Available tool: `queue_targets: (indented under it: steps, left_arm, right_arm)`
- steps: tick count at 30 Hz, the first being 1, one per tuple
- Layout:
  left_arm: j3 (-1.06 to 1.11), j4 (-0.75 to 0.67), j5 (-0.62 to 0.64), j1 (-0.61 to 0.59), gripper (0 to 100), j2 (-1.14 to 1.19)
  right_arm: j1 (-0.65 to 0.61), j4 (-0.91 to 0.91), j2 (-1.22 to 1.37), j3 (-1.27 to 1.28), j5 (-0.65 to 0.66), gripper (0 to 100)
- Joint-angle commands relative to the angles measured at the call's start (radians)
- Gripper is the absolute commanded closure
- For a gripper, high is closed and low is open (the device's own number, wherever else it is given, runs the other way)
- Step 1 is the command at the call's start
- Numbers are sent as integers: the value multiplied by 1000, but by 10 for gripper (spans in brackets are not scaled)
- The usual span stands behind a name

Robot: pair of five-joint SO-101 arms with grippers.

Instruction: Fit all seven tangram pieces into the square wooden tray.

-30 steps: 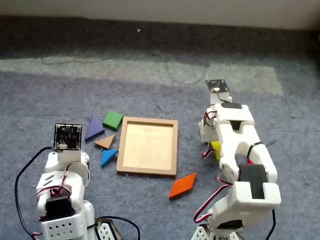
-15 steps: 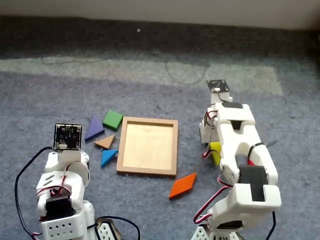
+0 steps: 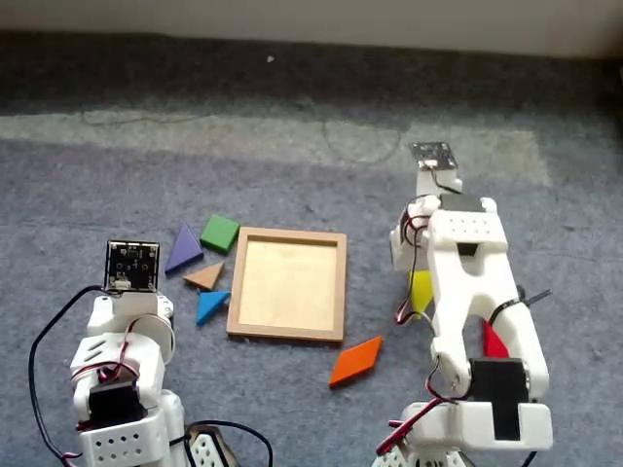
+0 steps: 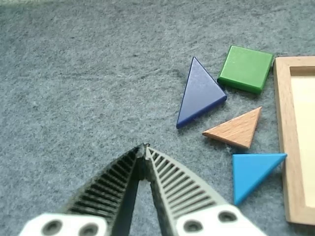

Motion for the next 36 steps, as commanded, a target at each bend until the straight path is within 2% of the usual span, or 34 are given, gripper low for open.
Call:
queue_targets:
  steps: [1, 18, 24, 28, 32, 36]
  left_arm:
    - [-4, -17, 2, -8, 992, -2]
    - [-7, -17, 2, -13, 992, -2]
    - [-8, -17, 2, -13, 992, -2]
    - [-8, -17, 2, -13, 992, -2]
    - [-8, -15, 2, -15, 992, -2]
    - [-8, -17, 2, -15, 992, -2]
  right_arm:
    - [-99, 62, -102, -45, -51, 768]
    - [-539, 82, -111, -154, -273, 768]
    - [-673, 36, -110, -150, -347, 768]
    - [-679, 7, -110, -150, -381, 768]
    - [-607, 13, -110, -148, -384, 765]
    - [-499, 97, -84, -154, -384, 763]
